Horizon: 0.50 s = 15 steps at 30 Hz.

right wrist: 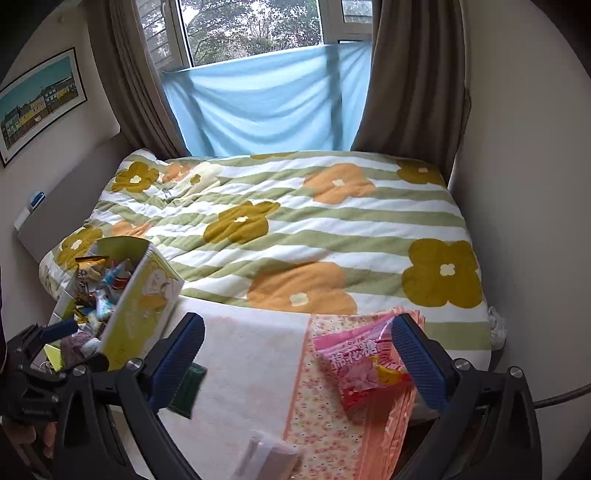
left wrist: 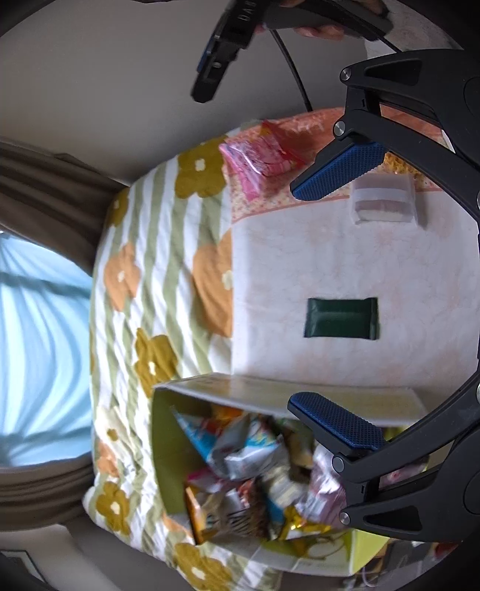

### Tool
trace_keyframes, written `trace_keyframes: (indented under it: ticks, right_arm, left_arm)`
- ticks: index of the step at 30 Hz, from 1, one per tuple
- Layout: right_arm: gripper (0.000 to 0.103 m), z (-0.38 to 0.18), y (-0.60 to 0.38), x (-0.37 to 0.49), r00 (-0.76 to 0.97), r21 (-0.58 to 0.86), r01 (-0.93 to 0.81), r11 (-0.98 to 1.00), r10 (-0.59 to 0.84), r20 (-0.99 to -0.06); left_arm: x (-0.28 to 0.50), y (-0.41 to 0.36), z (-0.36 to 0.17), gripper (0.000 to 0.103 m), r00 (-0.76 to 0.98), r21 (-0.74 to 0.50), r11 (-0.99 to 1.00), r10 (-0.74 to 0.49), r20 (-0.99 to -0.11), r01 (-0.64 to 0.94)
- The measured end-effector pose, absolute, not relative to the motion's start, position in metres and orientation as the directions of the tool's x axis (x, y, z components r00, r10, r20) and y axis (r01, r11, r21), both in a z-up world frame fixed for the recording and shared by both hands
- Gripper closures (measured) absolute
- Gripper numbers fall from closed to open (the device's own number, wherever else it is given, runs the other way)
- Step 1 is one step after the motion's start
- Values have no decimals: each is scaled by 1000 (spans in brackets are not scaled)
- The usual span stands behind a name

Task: Organize snacks
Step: 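Move both tools back toward the remaining snacks on the cloth, then grasp the dark green bar with the left tool while the right tool grasps the pink marshmallow bag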

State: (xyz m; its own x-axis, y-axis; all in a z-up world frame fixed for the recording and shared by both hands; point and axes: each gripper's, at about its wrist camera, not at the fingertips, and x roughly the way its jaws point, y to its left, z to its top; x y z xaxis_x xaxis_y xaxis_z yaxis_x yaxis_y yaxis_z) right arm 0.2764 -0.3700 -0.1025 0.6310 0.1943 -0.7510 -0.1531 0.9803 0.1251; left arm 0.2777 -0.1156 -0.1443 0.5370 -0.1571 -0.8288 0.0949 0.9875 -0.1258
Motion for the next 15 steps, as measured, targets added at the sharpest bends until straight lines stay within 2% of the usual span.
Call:
trace_keyframes:
  ticks: [6, 10, 15]
  right_arm:
    - [2, -149, -395, 292, 571, 169, -145, 975, 222, -790]
    - [2, -181, -404, 304, 529, 138, -146, 980, 195, -826]
    - [2, -215, -413, 314, 484, 79, -157, 984, 147, -863]
  left_arm:
    - [278, -137, -207, 0, 456, -92, 993, -115, -883, 71]
    - [287, -141, -249, 1, 408, -58, 997, -74, -910, 52]
    - [300, -135, -285, 14, 350, -43, 999, -50, -935, 28]
